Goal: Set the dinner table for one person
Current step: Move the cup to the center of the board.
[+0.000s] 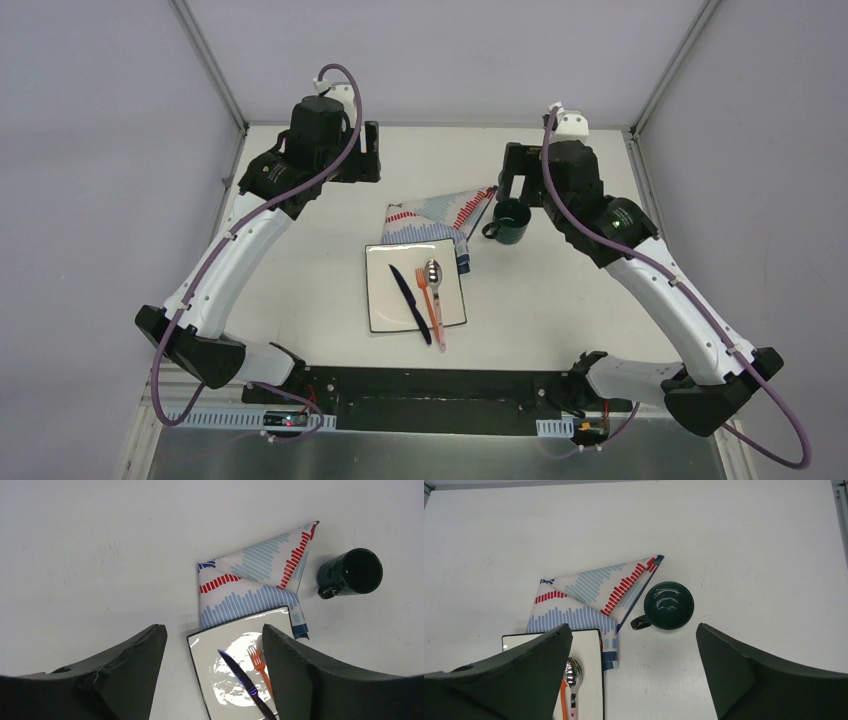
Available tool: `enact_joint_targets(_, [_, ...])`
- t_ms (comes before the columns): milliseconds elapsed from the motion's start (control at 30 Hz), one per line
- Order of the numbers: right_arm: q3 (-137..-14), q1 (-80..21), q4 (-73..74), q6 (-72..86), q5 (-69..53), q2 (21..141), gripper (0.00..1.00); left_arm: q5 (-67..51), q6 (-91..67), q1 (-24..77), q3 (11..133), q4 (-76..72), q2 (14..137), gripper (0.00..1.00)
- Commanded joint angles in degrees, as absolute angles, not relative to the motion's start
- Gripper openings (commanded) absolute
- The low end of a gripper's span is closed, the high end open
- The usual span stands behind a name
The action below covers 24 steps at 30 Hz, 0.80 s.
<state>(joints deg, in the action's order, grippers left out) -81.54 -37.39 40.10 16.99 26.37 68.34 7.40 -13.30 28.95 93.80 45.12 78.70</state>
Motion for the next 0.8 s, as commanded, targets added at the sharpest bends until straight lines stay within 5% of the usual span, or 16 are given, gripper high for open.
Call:
enact_joint_targets(0, [-79.64, -37.68, 36.45, 14.91, 29.03, 64.82, 1.00, 8.26, -13.37, 29.62, 93.29, 44.64, 76.88, 0.73])
enact_joint_targets(767, [-74.98, -37.70, 32.34, 13.37, 32.70, 60.06, 1.00, 8.59, -13.28, 29.62, 93.05, 44.58, 77.47, 0.73])
